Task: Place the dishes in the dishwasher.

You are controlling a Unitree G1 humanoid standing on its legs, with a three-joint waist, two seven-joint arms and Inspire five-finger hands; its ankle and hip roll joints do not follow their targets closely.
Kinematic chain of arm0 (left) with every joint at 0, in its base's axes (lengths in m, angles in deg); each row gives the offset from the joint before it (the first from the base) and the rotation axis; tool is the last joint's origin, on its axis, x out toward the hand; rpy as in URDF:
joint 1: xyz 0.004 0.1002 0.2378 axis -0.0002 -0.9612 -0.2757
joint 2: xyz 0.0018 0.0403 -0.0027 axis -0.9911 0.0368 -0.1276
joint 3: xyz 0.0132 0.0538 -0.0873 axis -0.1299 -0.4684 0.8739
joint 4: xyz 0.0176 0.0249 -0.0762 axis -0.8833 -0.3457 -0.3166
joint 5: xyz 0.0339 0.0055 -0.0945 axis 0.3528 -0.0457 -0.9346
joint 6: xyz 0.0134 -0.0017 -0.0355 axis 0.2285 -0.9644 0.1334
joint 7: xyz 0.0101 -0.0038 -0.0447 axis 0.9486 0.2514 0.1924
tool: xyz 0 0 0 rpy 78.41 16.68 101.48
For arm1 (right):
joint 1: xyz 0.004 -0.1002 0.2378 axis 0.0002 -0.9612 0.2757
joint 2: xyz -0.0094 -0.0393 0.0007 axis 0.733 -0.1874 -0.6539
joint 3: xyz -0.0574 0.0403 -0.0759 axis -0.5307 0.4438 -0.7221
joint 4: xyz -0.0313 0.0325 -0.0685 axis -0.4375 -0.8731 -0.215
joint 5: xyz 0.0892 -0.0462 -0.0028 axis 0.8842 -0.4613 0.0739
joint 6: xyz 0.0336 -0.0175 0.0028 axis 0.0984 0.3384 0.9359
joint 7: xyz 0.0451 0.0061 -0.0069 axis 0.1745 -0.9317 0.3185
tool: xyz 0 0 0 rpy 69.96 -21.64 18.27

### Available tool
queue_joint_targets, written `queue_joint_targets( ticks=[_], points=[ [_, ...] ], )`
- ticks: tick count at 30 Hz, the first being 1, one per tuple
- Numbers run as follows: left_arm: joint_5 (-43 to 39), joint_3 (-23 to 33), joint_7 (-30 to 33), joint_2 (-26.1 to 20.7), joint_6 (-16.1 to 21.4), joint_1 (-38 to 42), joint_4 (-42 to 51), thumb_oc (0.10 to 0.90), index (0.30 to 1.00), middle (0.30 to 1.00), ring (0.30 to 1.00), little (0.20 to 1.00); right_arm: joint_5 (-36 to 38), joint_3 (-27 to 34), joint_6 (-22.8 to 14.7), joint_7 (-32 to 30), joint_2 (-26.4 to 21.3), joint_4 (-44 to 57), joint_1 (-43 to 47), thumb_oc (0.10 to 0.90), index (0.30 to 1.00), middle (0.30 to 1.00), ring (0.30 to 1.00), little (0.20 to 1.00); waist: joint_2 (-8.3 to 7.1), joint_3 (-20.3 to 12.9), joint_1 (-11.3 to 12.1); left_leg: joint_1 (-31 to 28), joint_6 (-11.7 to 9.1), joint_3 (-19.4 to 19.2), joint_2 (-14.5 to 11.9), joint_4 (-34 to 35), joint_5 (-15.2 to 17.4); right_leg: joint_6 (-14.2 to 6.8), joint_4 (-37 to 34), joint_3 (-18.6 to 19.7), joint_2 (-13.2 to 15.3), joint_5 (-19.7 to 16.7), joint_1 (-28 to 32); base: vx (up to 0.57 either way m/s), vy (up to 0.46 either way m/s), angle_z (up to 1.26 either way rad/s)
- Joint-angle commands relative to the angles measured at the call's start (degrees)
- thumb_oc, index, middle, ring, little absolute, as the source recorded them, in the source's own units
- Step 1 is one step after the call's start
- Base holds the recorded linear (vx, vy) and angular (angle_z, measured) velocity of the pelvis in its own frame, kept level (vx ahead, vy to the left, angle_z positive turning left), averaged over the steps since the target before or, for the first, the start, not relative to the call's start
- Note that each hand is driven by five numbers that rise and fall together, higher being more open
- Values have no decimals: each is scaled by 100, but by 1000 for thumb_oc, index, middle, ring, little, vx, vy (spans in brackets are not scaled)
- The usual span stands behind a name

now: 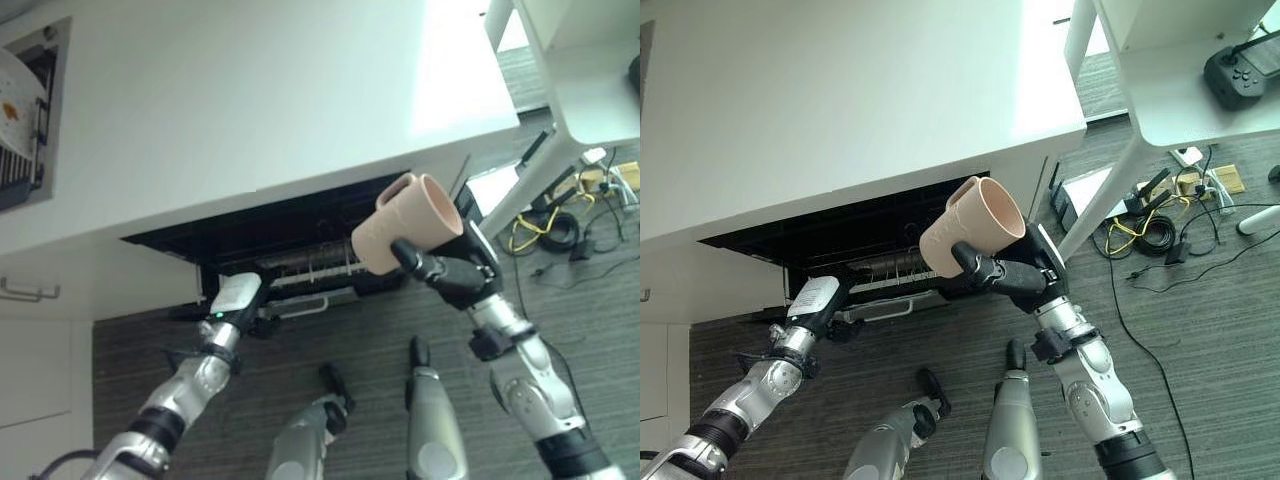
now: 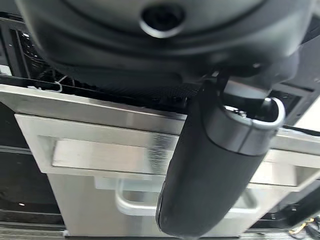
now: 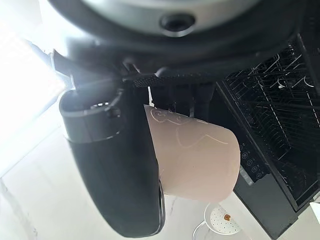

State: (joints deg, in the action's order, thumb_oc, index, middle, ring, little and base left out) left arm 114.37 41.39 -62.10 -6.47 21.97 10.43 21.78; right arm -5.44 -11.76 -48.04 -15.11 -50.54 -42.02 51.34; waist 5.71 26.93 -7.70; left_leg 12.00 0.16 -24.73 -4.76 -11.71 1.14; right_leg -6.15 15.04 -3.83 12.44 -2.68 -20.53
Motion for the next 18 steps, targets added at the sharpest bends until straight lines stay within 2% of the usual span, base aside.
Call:
queue_joint_targets(
  ticks=[1,2,3,4,5,6,7,9,15,18],
  points=[
    [-551,147,-1254,-245,5,174,249,800,900,900,900,900,76,193,-283,129,183,1107,439,400,300,300,300,300,-209,-309,-7,156,-218,863,-84,-548,578,-394,215,-294,12,523,219,0,0,0],
    [-576,104,-1560,-228,-41,164,308,800,900,900,900,900,81,204,-255,128,187,1111,437,400,300,300,300,300,-205,-283,-12,145,-217,862,-85,-548,577,-396,215,-304,15,521,232,0,0,0],
    [-729,-29,-2374,-180,-352,140,447,800,900,900,900,900,77,229,-181,113,199,1124,441,400,300,300,300,300,-185,-246,-27,105,-216,859,-76,-548,606,-413,215,-319,26,543,273,0,0,0],
    [-1015,-150,-2956,-161,-673,115,579,800,900,900,900,900,65,242,-144,90,182,1146,455,400,300,300,300,300,-168,-234,-35,117,-213,847,-76,-548,584,-404,215,-319,24,522,256,17,32,3],
    [-1177,-209,-3314,-132,-810,87,637,800,900,900,900,900,72,250,-118,68,166,1155,467,400,300,300,300,300,-156,-221,-38,105,-213,839,-72,-548,584,-402,215,-324,26,527,270,24,40,3],
    [-1521,-303,-3963,-95,-1172,43,783,800,900,900,900,900,65,271,-45,24,143,1208,485,400,300,300,300,300,-124,-193,-49,52,-213,837,-58,-548,623,-413,215,-334,32,569,327,21,35,4],
    [-1585,-317,-4106,-91,-1249,14,836,800,900,900,900,900,61,282,-23,3,132,1234,491,400,300,300,300,300,-112,-196,-43,71,-212,831,-59,-548,598,-401,215,-333,29,544,306,30,52,0],
    [-1772,-349,-4903,-72,-1571,-147,1150,800,900,900,900,900,27,377,148,-66,75,1384,471,400,300,300,300,300,-20,-189,-36,37,-213,814,-35,-548,598,-391,215,-338,46,557,341,37,77,-2],
    [-1984,-49,-6201,-268,-2183,-596,2159,800,900,900,900,900,-116,642,363,-160,62,1661,226,400,300,300,300,300,203,-219,70,-47,-177,841,53,-548,642,-413,215,-402,160,596,474,45,48,10],
    [-1972,148,-6525,-402,-2250,-680,2579,800,900,900,900,900,-153,720,431,-139,83,1684,172,400,300,300,300,300,254,-236,175,-47,-145,868,93,-548,660,-448,215,-491,241,593,525,4,-28,27]
  ],
)
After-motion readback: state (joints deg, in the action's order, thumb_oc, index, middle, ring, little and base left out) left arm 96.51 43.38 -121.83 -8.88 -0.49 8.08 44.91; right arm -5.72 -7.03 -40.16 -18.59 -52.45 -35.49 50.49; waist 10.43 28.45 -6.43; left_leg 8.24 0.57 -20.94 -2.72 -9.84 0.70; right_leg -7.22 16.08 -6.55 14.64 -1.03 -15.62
